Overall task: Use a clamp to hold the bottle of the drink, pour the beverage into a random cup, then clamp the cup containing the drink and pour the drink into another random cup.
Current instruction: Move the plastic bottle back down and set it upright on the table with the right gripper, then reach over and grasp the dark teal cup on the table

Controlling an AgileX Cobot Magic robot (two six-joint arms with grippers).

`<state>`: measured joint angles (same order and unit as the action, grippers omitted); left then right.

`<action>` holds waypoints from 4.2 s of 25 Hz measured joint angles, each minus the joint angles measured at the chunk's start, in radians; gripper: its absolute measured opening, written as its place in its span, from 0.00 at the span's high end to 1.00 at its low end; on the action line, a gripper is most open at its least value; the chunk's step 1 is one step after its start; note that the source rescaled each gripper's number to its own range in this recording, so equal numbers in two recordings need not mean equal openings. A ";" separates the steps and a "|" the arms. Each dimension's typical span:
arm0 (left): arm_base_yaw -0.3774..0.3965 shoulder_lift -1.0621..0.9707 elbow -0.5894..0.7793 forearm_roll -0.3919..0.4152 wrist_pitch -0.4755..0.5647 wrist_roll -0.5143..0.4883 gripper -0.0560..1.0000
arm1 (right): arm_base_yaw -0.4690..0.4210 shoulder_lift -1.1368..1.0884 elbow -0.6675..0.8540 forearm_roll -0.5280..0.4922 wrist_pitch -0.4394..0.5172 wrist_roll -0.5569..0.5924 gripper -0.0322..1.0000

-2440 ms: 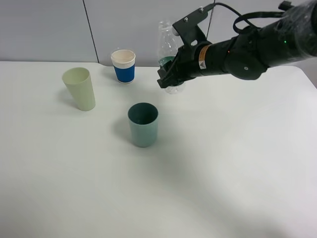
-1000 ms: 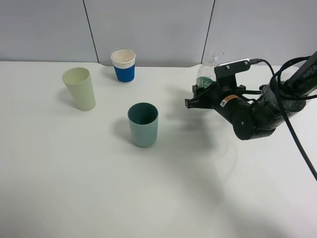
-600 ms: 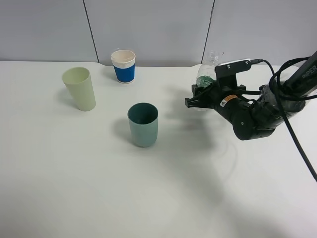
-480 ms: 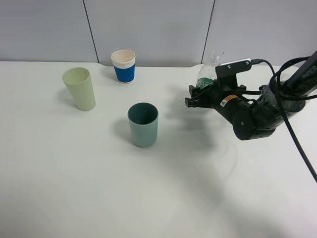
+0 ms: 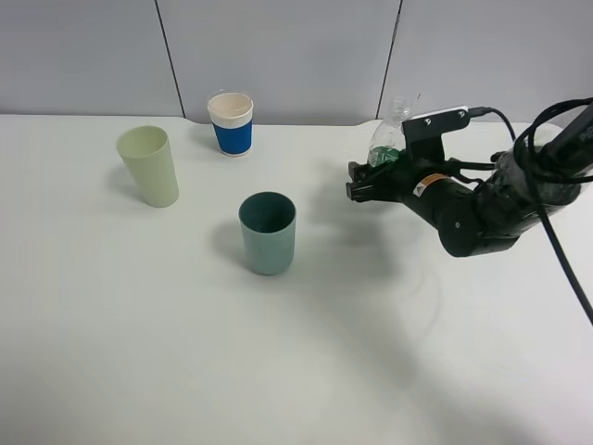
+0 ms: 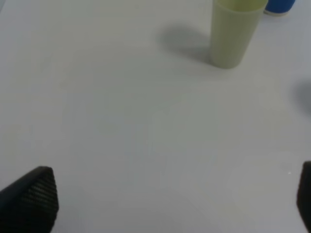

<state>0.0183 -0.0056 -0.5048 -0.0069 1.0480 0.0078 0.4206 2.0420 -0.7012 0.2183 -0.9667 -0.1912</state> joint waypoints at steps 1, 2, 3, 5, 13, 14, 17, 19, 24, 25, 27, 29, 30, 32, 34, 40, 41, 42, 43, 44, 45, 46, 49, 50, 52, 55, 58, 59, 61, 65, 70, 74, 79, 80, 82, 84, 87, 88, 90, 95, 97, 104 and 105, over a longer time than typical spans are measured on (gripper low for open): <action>0.000 0.000 0.000 0.000 0.000 0.000 0.00 | 0.000 -0.025 0.001 0.000 0.000 0.000 0.32; 0.000 0.000 0.000 0.000 0.000 0.000 0.00 | 0.000 -0.047 0.001 -0.002 0.000 -0.001 0.32; 0.000 0.000 0.000 0.000 0.000 0.000 0.00 | 0.000 -0.073 0.001 -0.002 0.000 -0.003 0.32; 0.000 0.000 0.000 0.000 0.000 0.000 0.00 | 0.000 -0.127 0.002 -0.003 0.001 -0.025 0.32; 0.000 0.000 0.000 0.000 0.000 0.000 0.00 | -0.029 -0.340 0.003 -0.010 0.292 -0.186 0.04; 0.000 0.000 0.000 0.000 0.000 0.000 0.00 | -0.040 -0.370 0.003 -0.010 0.325 -0.195 0.03; 0.000 0.000 0.000 0.000 0.000 0.000 0.00 | -0.075 -0.470 0.004 -0.010 0.389 -0.203 0.01; 0.000 0.000 0.000 0.000 0.000 0.000 0.00 | -0.106 -0.549 0.004 -0.010 0.414 -0.207 0.01; 0.000 0.000 0.000 0.000 0.000 0.000 0.00 | -0.205 -0.707 0.004 -0.017 0.490 -0.212 0.01; 0.000 0.000 0.000 0.000 0.000 0.000 0.00 | -0.230 -0.735 0.004 -0.025 0.511 -0.212 0.01; 0.000 0.000 0.000 0.000 0.000 0.000 0.00 | -0.282 -0.787 0.004 -0.054 0.562 -0.212 0.01; 0.000 0.000 0.000 0.000 0.000 0.000 0.00 | -0.329 -0.836 0.004 -0.090 0.621 -0.213 0.01; 0.000 0.000 0.000 0.000 0.000 0.000 0.00 | -0.353 -0.863 0.004 -0.110 0.647 -0.213 0.01; 0.000 0.000 0.000 0.000 0.000 0.000 0.00 | -0.397 -0.913 0.004 -0.140 0.713 -0.213 0.01; 0.000 0.000 0.000 0.000 0.000 0.000 0.00 | -0.437 -0.970 0.004 -0.153 0.770 -0.210 0.01; 0.000 0.000 0.000 0.000 0.000 0.000 0.00 | -0.462 -1.162 0.004 -0.160 0.938 -0.106 0.01; 0.000 0.000 0.000 0.000 0.000 0.000 0.00 | -0.462 -1.197 0.004 -0.168 0.967 -0.104 0.01; 0.000 0.000 0.000 0.000 0.000 0.000 0.00 | -0.462 -1.225 0.004 -0.181 1.006 -0.100 0.01; 0.000 0.000 0.000 0.000 0.000 0.000 0.00 | -0.462 -1.259 0.004 -0.190 1.046 -0.098 0.01; 0.000 0.000 0.000 0.000 0.000 0.000 0.00 | -0.462 -1.293 0.004 -0.206 1.081 -0.096 0.01; 0.000 0.000 0.000 0.000 0.000 0.000 0.00 | -0.462 -1.327 0.004 -0.218 1.125 -0.095 0.01; 0.000 0.000 0.000 0.000 0.000 0.000 0.00 | -0.462 -1.355 0.004 -0.231 1.167 -0.094 0.00; 0.000 0.000 0.000 0.000 0.000 0.000 0.00 | -0.464 -1.450 0.004 -0.250 1.284 -0.085 0.00; 0.000 0.000 0.000 0.000 0.000 0.000 0.00 | -0.464 -1.483 0.004 -0.253 1.321 -0.082 0.00; 0.000 0.000 0.000 0.000 0.000 0.000 0.00 | -0.465 -1.549 0.004 -0.253 1.385 -0.080 0.00; 0.000 0.000 0.000 0.000 0.000 0.000 0.00 | -0.465 -1.641 0.004 -0.254 1.483 -0.046 0.00; 0.000 0.000 0.000 0.000 0.000 0.000 0.00 | -0.465 -1.734 0.004 -0.280 1.589 0.000 0.00; 0.000 0.000 0.000 0.000 0.000 0.000 0.00 | -0.465 -1.766 0.004 -0.294 1.625 0.013 0.00; 0.000 0.000 0.000 0.000 0.000 0.000 0.00 | -0.465 -1.826 0.004 -0.316 1.689 0.055 0.00; 0.000 0.000 0.000 0.000 0.000 0.000 0.00 | -0.465 -1.938 0.004 -0.333 1.795 0.113 0.00; 0.000 0.000 0.000 0.000 0.000 0.000 0.00 | -0.465 -2.040 0.015 -0.333 1.918 0.123 0.00; 0.000 0.000 0.000 0.000 0.000 0.000 0.00 | -0.465 -2.046 0.086 -0.289 1.967 0.123 0.00; 0.000 0.000 0.000 0.000 0.000 0.000 0.00 | -0.465 -2.046 0.183 -0.225 2.004 0.123 0.00; 0.000 0.000 0.000 0.000 0.000 0.000 0.00 | -0.465 -2.046 0.191 -0.218 2.016 0.123 0.00; 0.000 0.000 0.000 0.000 0.000 0.000 0.00 | -0.465 -2.046 0.196 -0.218 2.020 0.123 0.00; 0.000 0.000 0.000 0.000 0.000 0.000 0.00 | -0.465 -2.046 0.196 -0.218 2.020 0.123 0.00; 0.000 0.000 0.000 0.000 0.000 0.000 0.00 | -0.465 -2.046 0.196 -0.218 2.020 0.123 0.00; 0.000 0.000 0.000 0.000 0.000 0.000 0.00 | -0.465 -2.046 0.196 -0.218 2.020 0.123 0.00; 0.000 0.000 0.000 0.000 0.000 0.000 0.00 | -0.465 -2.046 0.196 -0.218 2.020 0.123 0.00; 0.000 0.000 0.000 0.000 0.000 0.000 0.00 | -0.465 -2.046 0.196 -0.218 2.020 0.123 0.00; 0.000 0.000 0.000 0.000 0.000 0.000 0.00 | -0.465 -2.046 0.196 -0.218 2.020 0.123 0.00; 0.000 0.000 0.000 0.000 0.000 0.000 0.00 | -0.465 -2.046 0.196 -0.218 2.020 0.123 0.00; 0.000 0.000 0.000 0.000 0.000 0.000 0.00 | -0.465 -2.046 0.196 -0.218 2.020 0.123 0.00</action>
<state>0.0183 -0.0056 -0.5048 -0.0069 1.0480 0.0078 -0.0448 -0.0040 -0.5047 0.0000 1.0528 -0.0680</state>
